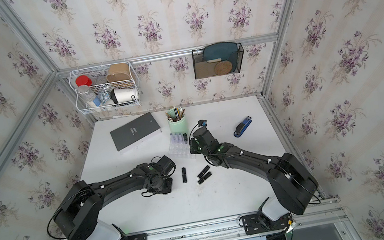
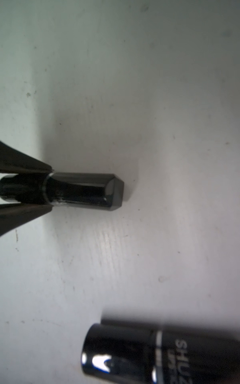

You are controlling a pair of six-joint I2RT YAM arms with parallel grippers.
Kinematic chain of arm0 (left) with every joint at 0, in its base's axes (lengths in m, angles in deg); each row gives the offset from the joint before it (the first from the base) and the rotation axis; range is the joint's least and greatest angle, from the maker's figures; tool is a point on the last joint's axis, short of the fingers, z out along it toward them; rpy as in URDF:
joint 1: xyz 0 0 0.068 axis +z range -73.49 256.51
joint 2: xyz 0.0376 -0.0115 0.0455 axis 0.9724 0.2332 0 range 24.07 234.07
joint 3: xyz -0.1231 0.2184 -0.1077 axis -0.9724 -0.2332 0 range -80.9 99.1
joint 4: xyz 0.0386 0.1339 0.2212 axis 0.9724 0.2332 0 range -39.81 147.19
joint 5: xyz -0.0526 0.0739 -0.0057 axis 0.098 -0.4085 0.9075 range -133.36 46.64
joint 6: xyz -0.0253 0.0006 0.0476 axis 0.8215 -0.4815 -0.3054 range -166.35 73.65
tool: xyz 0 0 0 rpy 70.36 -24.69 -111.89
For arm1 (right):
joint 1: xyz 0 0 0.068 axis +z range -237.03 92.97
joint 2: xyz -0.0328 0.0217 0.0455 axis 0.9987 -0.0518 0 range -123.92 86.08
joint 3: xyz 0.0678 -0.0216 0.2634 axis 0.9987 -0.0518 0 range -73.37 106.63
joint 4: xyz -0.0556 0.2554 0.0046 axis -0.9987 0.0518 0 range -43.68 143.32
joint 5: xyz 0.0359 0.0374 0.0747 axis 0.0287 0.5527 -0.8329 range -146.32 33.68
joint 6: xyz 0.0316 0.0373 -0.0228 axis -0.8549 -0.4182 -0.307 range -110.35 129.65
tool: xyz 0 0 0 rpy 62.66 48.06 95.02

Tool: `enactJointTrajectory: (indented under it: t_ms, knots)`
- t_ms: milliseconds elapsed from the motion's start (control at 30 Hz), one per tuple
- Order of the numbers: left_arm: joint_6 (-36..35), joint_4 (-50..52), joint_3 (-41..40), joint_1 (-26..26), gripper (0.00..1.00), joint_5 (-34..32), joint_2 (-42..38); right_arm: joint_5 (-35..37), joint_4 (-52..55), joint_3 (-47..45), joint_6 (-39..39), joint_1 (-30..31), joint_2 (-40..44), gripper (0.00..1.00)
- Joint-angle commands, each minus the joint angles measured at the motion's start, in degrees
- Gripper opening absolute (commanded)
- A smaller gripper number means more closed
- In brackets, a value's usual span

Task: Arrange the lipsticks in the organizer
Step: Pick up the lipstick at the center of the board.

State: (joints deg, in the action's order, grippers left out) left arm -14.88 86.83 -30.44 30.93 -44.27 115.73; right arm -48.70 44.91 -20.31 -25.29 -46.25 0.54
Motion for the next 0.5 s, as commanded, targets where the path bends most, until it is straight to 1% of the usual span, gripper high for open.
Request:
enactJointTrajectory:
  t_ms: [0,100,200,267,333,467]
  knots:
    - [-2.1,-0.7,-0.21,0.05,0.15,1.27,-1.01,-3.74,1.45,0.37,-0.93,0.36,0.31,0.41]
    - [-4.79,-1.0,0.4,0.05,0.12,2.12,-3.1,-9.27,5.29,1.44,-1.41,0.36,0.64,0.41]
    - [-9.54,-2.96,1.12,0.1,0.11,2.96,-7.65,-16.49,8.76,2.14,-2.07,0.29,2.19,0.43]
    - [-12.46,-6.74,0.65,0.19,0.11,3.67,-11.94,-21.37,10.21,2.02,-2.55,0.2,3.3,0.43]
    - [-12.86,-12.28,-1.11,0.63,0.1,4.2,-15.36,-26.4,10.96,1.73,-3.35,0.03,4.21,0.44]
    - [-15.06,-20.52,-2.8,1.1,0.1,8.32,-18.17,-31.67,11.91,2.13,-4.35,0.06,5.24,0.48]
